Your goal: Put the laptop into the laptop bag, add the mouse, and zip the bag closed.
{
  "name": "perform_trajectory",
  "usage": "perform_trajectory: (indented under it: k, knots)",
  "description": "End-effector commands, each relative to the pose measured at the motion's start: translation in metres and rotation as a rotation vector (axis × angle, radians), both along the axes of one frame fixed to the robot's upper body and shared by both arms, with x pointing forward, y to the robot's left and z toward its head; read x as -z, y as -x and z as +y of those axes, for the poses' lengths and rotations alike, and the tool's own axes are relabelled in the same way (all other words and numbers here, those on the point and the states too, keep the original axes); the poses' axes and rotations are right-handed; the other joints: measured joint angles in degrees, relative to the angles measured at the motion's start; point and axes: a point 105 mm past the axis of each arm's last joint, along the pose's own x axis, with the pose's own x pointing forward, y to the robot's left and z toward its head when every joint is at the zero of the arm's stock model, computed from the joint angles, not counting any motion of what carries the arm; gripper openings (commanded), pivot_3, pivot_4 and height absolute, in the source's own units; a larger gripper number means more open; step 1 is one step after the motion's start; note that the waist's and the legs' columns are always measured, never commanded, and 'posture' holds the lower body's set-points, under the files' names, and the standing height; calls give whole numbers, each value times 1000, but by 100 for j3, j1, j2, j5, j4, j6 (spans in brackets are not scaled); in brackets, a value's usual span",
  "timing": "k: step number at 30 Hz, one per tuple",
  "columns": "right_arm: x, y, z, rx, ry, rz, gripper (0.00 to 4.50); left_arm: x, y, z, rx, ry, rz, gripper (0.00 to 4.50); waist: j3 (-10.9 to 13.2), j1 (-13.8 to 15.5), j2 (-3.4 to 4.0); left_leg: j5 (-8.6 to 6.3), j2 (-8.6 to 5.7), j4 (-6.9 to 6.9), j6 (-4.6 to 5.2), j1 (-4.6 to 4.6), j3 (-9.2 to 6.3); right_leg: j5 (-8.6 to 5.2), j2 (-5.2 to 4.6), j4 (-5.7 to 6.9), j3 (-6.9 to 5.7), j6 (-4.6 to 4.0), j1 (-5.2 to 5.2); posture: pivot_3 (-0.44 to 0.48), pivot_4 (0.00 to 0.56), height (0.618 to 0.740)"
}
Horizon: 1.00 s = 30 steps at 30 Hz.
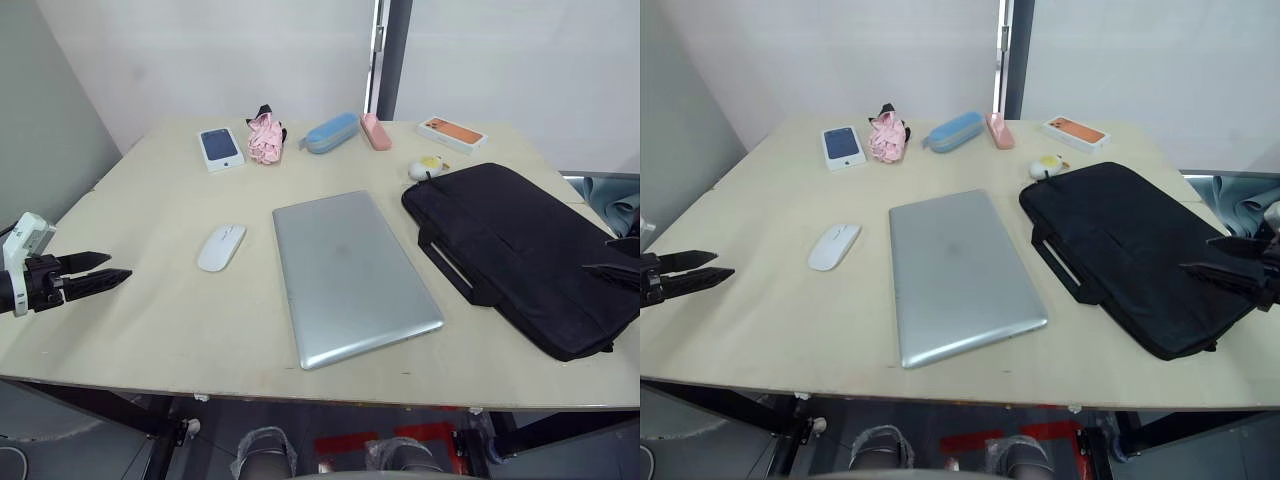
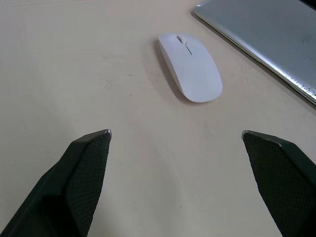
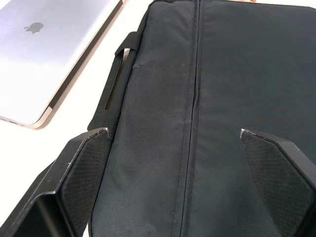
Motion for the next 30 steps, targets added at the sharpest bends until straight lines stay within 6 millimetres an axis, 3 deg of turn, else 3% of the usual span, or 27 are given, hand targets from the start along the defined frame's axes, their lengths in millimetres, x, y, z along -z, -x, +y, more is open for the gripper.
perform_trajectory:
  k: [1, 4, 16, 20, 24, 27, 30]
  knots:
    - [-7, -3, 8, -27, -12, -44, 4500, -15, -2, -6, 34, 4, -64, 4442, 0, 0, 0, 0, 0, 0, 0, 0, 0, 0, 0, 0, 0, 0, 0, 0, 150, 740]
    - [-2, -6, 15, -38, -28, -49, 4500, -16, -3, -22, 92, 30, -79, 4442, -2, 2, -2, 0, 0, 2, 0, 1, -1, 0, -1, 2, 0, 0, 1, 0, 150, 740]
    - [-1, -13, 19, -37, -32, -62, 4500, -17, -1, -37, 135, 69, -88, 4442, -2, -14, -1, 0, 0, 12, 2, 0, 0, 0, -2, 14, 0, 0, 0, 0, 150, 740]
    - [2, -17, 30, -56, -48, -77, 4500, -19, -6, -69, 201, 161, -116, 4442, -2, -5, 0, 0, -1, 18, 3, -1, 1, 0, -6, 17, 0, 0, 1, 0, 150, 740]
    - [5, -23, 42, -73, -68, -98, 4500, 12, 0, -107, 302, 137, -23, 4442, -4, -27, 1, 0, 0, 18, 5, -3, 5, 0, -6, 16, 0, 0, 0, 0, 150, 740]
    - [-2, -30, 54, -81, -141, -141, 3719, 16, -5, -124, 282, 198, 8, 4500, -4, -42, 2, 3, 1, 19, 10, -2, 3, 0, -4, 21, -2, 0, 0, 0, 150, 740]
    - [0, -42, 87, -147, -189, -170, 2585, 17, -18, -147, 231, 326, 28, 4500, -5, -40, 5, 5, 1, 26, 12, 1, 4, 0, -4, 42, 0, -1, -1, 0, 150, 740]
